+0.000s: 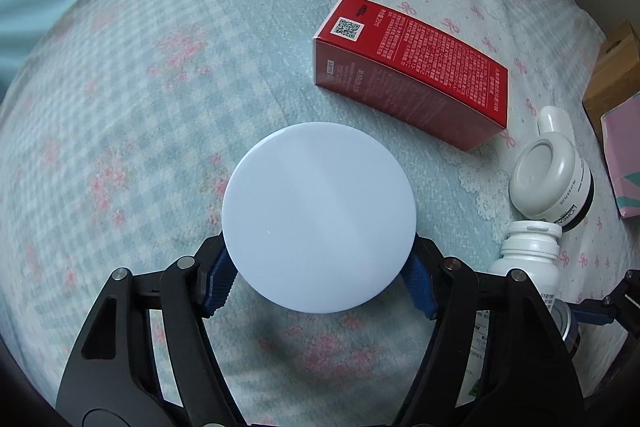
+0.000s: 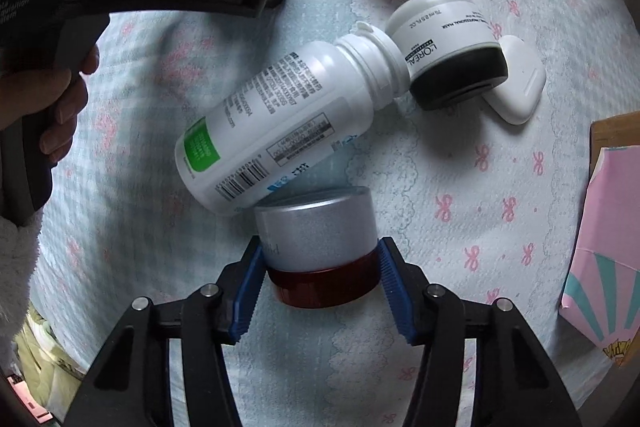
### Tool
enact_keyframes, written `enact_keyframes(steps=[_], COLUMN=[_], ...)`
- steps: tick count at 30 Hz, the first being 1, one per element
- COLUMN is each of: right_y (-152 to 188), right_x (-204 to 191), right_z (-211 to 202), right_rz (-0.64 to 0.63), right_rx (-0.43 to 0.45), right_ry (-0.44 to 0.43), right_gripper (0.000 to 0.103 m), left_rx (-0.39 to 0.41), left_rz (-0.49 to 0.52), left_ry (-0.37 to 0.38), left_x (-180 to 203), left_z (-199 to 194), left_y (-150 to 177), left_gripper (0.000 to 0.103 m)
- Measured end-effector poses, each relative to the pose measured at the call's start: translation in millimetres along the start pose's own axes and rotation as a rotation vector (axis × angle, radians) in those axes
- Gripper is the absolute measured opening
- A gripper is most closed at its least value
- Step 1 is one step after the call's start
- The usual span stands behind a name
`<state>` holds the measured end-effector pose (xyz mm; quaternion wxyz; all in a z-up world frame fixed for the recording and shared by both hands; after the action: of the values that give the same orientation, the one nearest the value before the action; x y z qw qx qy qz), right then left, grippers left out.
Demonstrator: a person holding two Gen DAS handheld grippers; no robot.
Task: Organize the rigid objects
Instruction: 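Grasp the white lidded jar with the left tool while the right tool grasps the red-lidded jar, then carry the white jar and red-lidded jar with both tools over the box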
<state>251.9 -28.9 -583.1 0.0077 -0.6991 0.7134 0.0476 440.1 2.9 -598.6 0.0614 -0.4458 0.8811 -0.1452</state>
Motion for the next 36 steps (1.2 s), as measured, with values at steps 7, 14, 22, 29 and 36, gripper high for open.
enact_keyframes(steps=[7, 14, 22, 29, 36], right_y=[-1, 8, 20, 41, 60], right_x=[-1, 3, 11, 28, 76], right_z=[-21, -45, -97, -167, -240], right_rz=[0.040, 0.102, 0.178, 0.209, 0.224], right_rx=[0.032, 0.043, 0.117, 0.207, 0.302], right_ry=[-0.010, -0.047, -0.093, -0.094, -0.094], right_gripper=[0.051, 0.049, 0.049, 0.049, 0.049], left_rx=[0.023, 0.073, 0.108, 0.154, 0.201], left_rz=[-0.024, -0.071, -0.127, -0.146, -0.144], left_ry=[0.005, 0.009, -0.013, -0.038, -0.051], left_x=[-7, -14, -24, -20, 27], left_z=[-32, -86, -164, -238, -301], left_y=[16, 23, 50, 62, 54], left_gripper=[0.067, 0.067, 0.067, 0.067, 0.067])
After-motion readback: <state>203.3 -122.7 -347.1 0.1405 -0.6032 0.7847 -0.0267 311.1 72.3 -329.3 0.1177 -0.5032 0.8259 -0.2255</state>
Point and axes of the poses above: each gripper's, at about its wrist camera, not at the fingertips, and z roughly the way its jaws point, x to its right, y to its underside, the point moved 10 cm from there along z, roughly the way its jaws point, and after that the axes turned 4 degrees about z, right-handed, at the moved point
